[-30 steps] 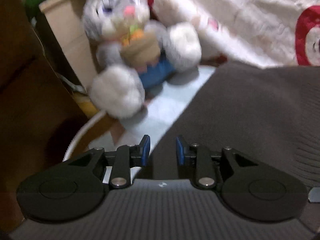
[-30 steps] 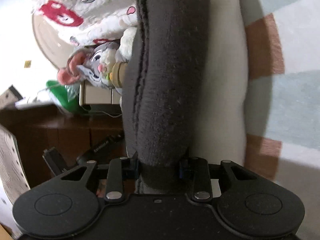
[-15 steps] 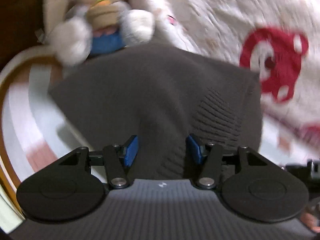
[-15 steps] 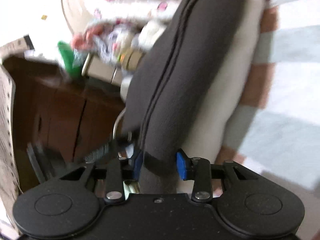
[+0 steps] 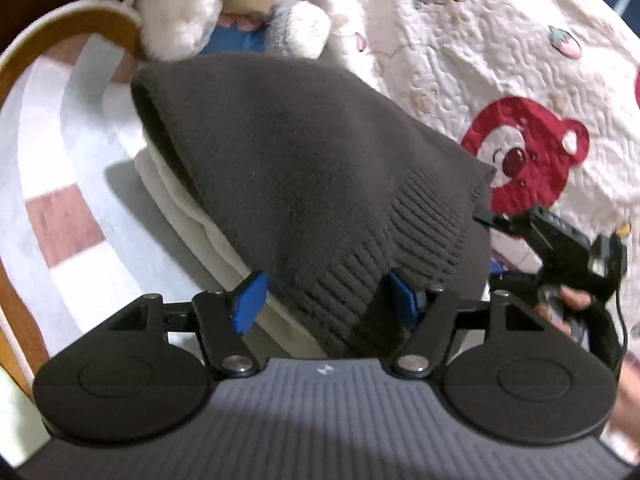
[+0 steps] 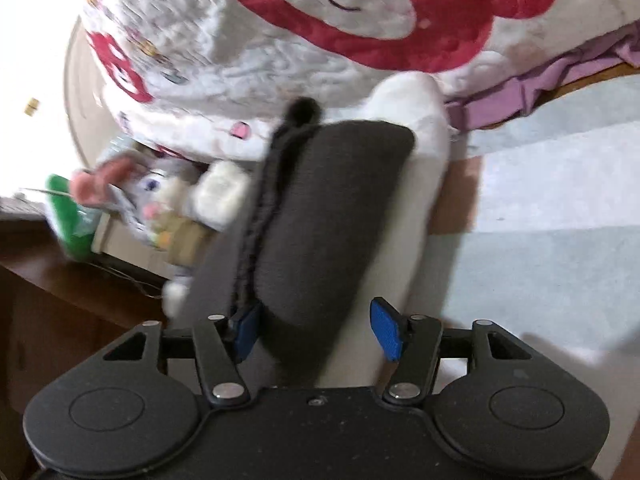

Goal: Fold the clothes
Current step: 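Carry the folded sweater with both tools onto the white cloth stack, then open both tools to release the sweater on the stack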

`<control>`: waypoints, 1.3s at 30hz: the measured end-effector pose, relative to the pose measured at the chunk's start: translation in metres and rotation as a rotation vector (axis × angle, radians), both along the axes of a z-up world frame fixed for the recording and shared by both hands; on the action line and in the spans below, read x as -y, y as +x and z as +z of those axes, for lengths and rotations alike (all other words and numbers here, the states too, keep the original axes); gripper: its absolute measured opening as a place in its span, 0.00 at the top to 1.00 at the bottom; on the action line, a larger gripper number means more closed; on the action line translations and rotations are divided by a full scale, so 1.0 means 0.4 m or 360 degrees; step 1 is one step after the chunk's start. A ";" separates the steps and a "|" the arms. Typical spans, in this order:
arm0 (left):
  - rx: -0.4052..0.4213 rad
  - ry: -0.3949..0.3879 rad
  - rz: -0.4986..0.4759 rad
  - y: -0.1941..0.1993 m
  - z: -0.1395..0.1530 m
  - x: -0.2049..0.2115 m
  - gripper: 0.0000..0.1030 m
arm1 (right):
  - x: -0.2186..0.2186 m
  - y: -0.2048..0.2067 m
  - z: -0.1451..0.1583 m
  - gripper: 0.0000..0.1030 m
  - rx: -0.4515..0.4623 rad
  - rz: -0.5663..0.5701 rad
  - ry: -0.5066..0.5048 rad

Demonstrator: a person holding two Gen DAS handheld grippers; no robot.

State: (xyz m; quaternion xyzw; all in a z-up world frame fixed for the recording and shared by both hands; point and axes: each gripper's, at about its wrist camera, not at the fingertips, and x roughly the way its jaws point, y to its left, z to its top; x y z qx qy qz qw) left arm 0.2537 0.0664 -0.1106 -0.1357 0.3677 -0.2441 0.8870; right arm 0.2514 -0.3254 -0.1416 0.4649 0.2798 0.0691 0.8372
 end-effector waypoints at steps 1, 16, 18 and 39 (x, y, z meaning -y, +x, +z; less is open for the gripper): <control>0.0042 0.0053 -0.0002 -0.009 0.006 0.010 0.36 | -0.005 0.006 0.017 0.40 0.0053 0.0000 -0.0117; 0.0147 0.0288 -0.0019 -0.055 0.055 0.092 0.37 | 0.018 -0.036 0.055 0.70 0.0249 -0.0113 -0.0657; 0.0099 0.0264 -0.0015 -0.059 0.067 0.096 0.37 | 0.017 -0.063 0.061 0.68 0.0249 -0.0079 -0.0701; 0.0233 0.0686 -0.0135 -0.254 0.155 0.236 0.13 | -0.063 -0.424 0.143 0.36 0.0250 0.0079 -0.1017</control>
